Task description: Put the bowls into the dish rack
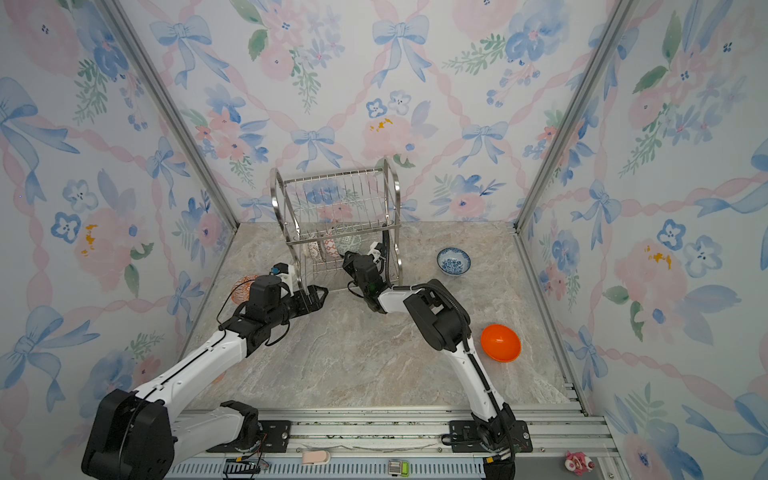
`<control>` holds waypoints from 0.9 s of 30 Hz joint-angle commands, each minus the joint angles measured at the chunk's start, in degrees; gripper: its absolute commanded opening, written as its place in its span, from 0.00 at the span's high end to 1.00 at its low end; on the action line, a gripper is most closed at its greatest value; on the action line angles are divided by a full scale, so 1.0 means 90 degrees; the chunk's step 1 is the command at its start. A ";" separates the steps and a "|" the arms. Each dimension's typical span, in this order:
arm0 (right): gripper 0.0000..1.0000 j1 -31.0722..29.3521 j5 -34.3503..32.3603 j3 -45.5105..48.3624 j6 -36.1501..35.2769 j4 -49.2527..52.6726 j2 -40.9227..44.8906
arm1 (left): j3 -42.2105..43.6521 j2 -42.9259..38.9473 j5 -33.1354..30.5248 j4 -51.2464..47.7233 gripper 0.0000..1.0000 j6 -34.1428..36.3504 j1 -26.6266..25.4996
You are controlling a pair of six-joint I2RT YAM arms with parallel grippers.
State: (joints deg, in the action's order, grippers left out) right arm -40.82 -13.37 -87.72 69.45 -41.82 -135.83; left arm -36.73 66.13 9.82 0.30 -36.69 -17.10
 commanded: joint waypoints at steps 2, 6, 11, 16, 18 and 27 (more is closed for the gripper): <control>0.74 0.0055 -0.0092 0.0051 -0.0076 -0.0343 0.0109 | 0.0075 -0.0117 0.0081 0.0104 0.02 -0.0063 0.0040; 0.74 0.0082 -0.0106 -0.0047 -0.0012 -0.0293 0.0025 | 0.0096 -0.0147 0.0057 0.0102 0.02 -0.0064 0.0050; 0.87 0.0072 -0.0107 -0.0058 -0.0003 -0.0438 -0.0017 | 0.0082 -0.0137 0.0087 0.0104 0.02 -0.0069 0.0074; 0.87 0.0082 -0.0192 0.0067 0.0008 -0.0544 0.0080 | 0.0082 -0.0141 0.0101 0.0114 0.02 -0.0067 0.0081; 0.88 0.0082 -0.0235 0.0101 0.0045 -0.0584 0.0104 | 0.0096 -0.0144 0.0102 0.0114 0.02 -0.0073 0.0084; 0.95 0.0027 -0.0585 0.0233 0.0125 -0.0932 0.0169 | 0.0104 -0.0184 0.0109 0.0104 0.02 -0.0060 0.0084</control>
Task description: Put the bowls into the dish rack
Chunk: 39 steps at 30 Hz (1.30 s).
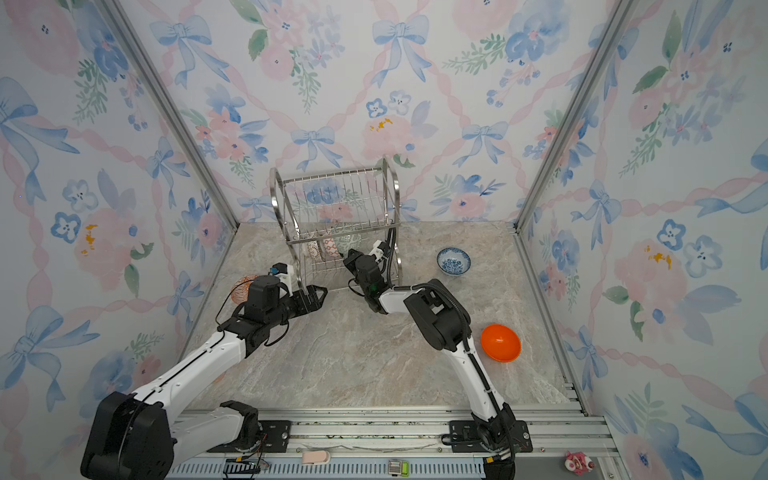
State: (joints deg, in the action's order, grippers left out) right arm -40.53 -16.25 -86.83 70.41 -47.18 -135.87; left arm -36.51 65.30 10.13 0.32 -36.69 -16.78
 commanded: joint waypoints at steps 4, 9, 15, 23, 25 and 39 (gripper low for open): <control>0.98 -0.0028 -0.0355 0.0175 0.0045 -0.0429 0.0178 | 0.0073 -0.0090 0.0083 0.0106 0.02 -0.0052 0.0047; 0.91 0.0036 -0.0270 0.0277 0.0101 -0.0569 0.0200 | 0.0082 -0.0120 0.0046 0.0097 0.02 -0.0049 0.0052; 0.72 0.0099 -0.0091 0.0259 0.0162 -0.0363 0.0210 | 0.0091 -0.0143 0.0007 0.0093 0.02 -0.0046 0.0069; 0.63 0.0119 0.0237 -0.0328 0.0224 -0.0118 -0.0154 | 0.0109 -0.0178 0.0074 0.0116 0.02 -0.0094 0.0152; 0.62 0.0114 0.0271 -0.0466 0.0233 0.0001 -0.0228 | 0.0121 -0.0168 0.0076 0.0136 0.02 -0.0110 0.0182; 0.59 0.0138 0.0292 -0.0447 0.0012 0.0510 -0.0199 | 0.0174 -0.0109 0.0318 0.0296 0.02 -0.0214 0.0333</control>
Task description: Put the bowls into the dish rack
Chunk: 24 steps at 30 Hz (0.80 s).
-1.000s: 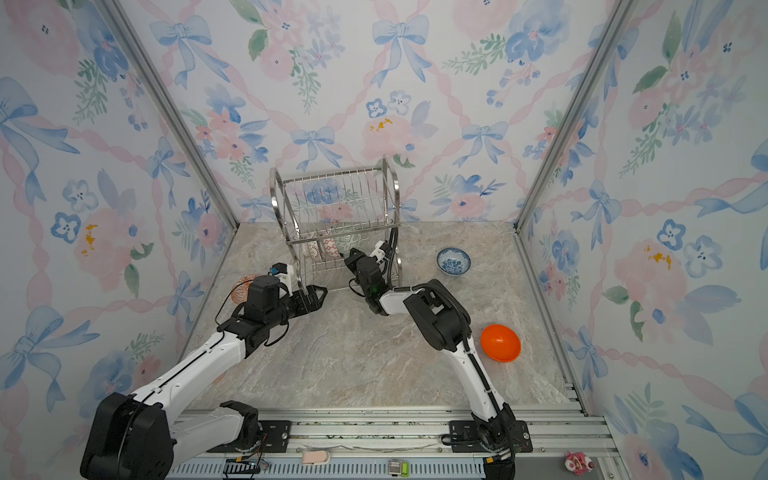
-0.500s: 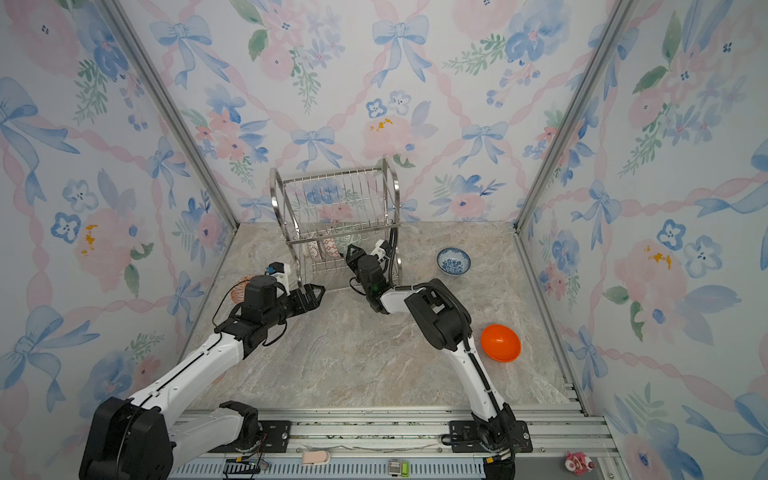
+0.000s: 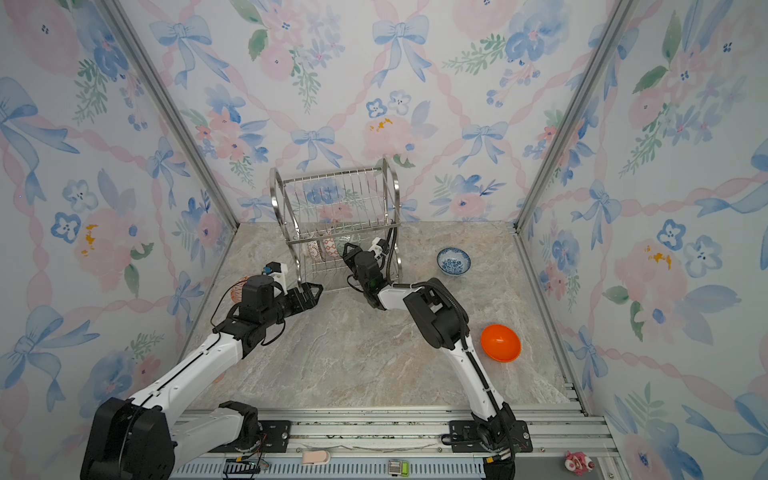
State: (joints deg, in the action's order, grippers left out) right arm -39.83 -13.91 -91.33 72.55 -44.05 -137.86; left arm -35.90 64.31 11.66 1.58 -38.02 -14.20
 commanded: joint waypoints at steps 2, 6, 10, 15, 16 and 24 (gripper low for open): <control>0.58 0.0075 0.0010 0.0182 -0.0355 0.0306 0.0161 | 0.0105 0.0021 0.0168 0.0163 0.02 -0.0063 0.0051; 0.55 0.0099 -0.0066 0.0436 -0.0608 0.0407 0.0371 | 0.0105 -0.0021 0.0159 0.0161 0.02 -0.0061 0.0051; 0.51 0.0110 -0.0081 0.0502 -0.0917 0.0538 0.0498 | 0.0116 -0.0043 0.0140 0.0155 0.02 -0.0050 0.0054; 0.49 0.0110 -0.0130 0.0446 -0.1287 0.0778 0.0593 | 0.0122 -0.0037 0.0141 0.0156 0.02 -0.0047 0.0054; 0.48 0.0110 -0.0142 0.0422 -0.1395 0.0841 0.0619 | 0.0113 -0.0030 0.0140 0.0156 0.02 -0.0046 0.0062; 0.45 0.0195 -0.0183 0.0099 -0.1528 0.1195 0.0531 | 0.0120 -0.0028 0.0140 0.0165 0.02 -0.0053 0.0063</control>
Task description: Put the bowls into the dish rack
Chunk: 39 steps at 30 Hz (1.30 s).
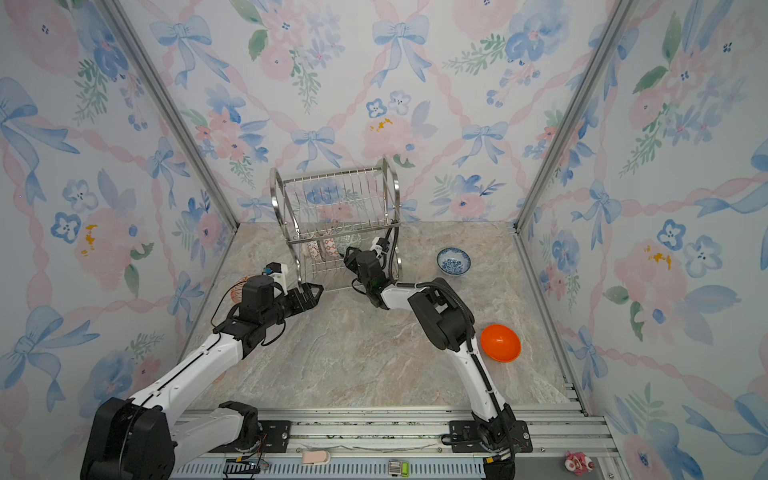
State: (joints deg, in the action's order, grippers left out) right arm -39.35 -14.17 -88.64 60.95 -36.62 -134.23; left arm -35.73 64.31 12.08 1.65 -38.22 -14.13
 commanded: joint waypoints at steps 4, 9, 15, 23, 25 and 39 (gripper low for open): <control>0.44 0.0148 -0.0128 -0.0547 -0.0194 0.0592 -0.0070 | 0.0100 -0.0046 0.0094 0.0149 0.02 -0.0024 0.0055; 0.43 0.0174 -0.0047 -0.0965 -0.0113 0.0875 -0.0358 | 0.0112 -0.0068 0.0084 0.0144 0.02 -0.0020 0.0053; 0.43 0.0173 -0.0060 -0.1128 -0.0068 0.1099 -0.0576 | 0.0108 -0.0075 0.0084 0.0152 0.02 -0.0027 0.0056; 0.45 0.0161 -0.0132 -0.1309 -0.0063 0.1283 -0.0817 | 0.0109 -0.0098 0.0113 0.0157 0.02 -0.0040 0.0063; 0.47 0.0164 -0.0134 -0.1433 -0.0066 0.1369 -0.0898 | 0.0112 -0.0107 0.0099 0.0159 0.02 -0.0039 0.0066; 0.63 0.0144 -0.0085 -0.1609 -0.0070 0.1501 -0.1130 | 0.0119 -0.0179 0.0133 0.0169 0.02 -0.0041 0.0072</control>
State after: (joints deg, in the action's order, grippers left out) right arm -38.39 -15.51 -102.65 61.06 -27.07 -141.56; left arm -35.51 63.77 12.51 2.13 -38.22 -13.82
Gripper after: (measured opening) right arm 0.384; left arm 0.979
